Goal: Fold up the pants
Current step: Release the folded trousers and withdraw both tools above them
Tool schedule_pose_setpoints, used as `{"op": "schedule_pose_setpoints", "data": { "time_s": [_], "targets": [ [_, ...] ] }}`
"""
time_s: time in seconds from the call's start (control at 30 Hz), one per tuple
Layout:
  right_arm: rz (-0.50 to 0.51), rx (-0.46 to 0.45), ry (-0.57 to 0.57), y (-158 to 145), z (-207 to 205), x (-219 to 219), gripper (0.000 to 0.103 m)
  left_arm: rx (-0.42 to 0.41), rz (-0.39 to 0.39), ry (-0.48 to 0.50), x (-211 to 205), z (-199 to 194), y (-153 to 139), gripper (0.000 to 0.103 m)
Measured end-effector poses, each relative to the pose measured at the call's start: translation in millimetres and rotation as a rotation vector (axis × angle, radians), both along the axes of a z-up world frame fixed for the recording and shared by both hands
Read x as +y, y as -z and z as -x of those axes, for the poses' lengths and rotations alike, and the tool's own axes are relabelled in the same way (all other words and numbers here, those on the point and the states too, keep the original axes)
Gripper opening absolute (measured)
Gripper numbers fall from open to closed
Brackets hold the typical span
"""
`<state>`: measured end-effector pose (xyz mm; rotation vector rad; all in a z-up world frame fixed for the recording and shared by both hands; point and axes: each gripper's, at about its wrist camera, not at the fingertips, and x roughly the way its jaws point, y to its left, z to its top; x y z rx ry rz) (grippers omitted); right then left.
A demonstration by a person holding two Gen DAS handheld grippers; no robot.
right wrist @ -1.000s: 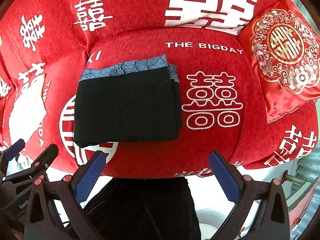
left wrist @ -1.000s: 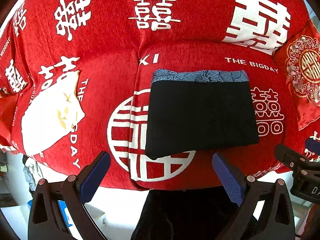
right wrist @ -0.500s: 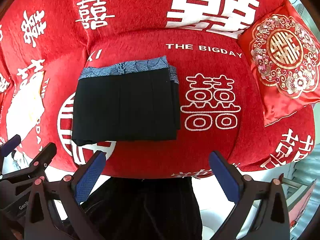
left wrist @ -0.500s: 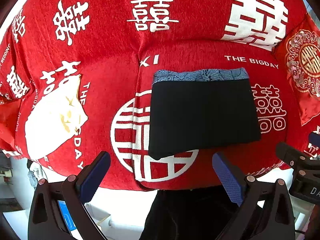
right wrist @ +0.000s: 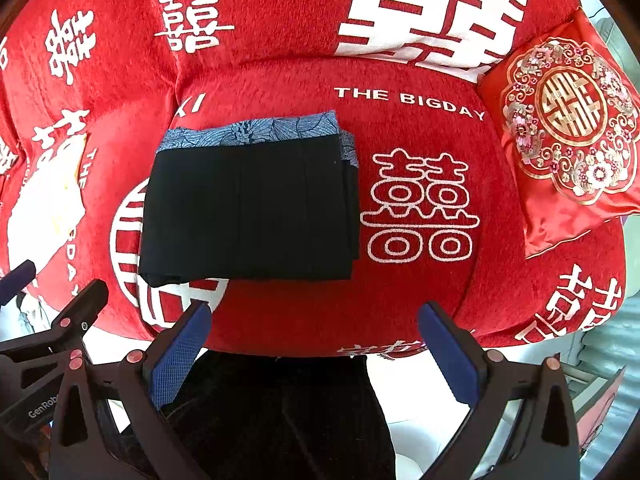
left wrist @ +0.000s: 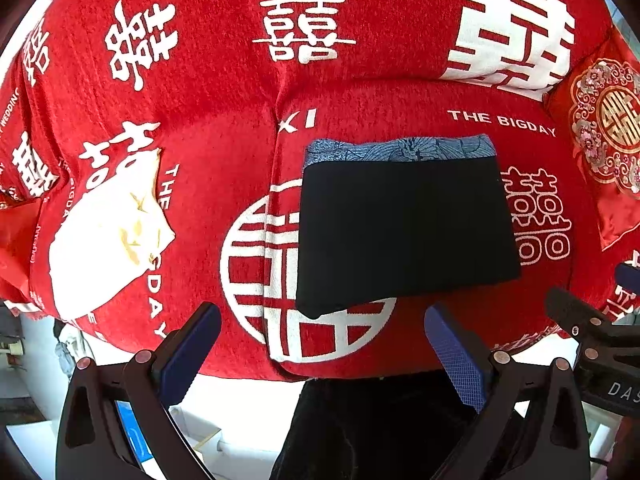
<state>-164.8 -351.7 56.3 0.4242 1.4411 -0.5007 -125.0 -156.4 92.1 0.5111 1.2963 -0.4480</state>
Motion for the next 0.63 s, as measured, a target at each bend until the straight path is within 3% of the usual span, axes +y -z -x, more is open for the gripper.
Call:
{"op": "schedule_pose_setpoints", "data": {
  "time_s": [0.63],
  "targets": [
    [0.0,0.001,0.001,0.7,-0.1,-1.1,0.103,-0.021,0.022,0.014,0.1,0.8,-6.0,0.102]
  ]
}}
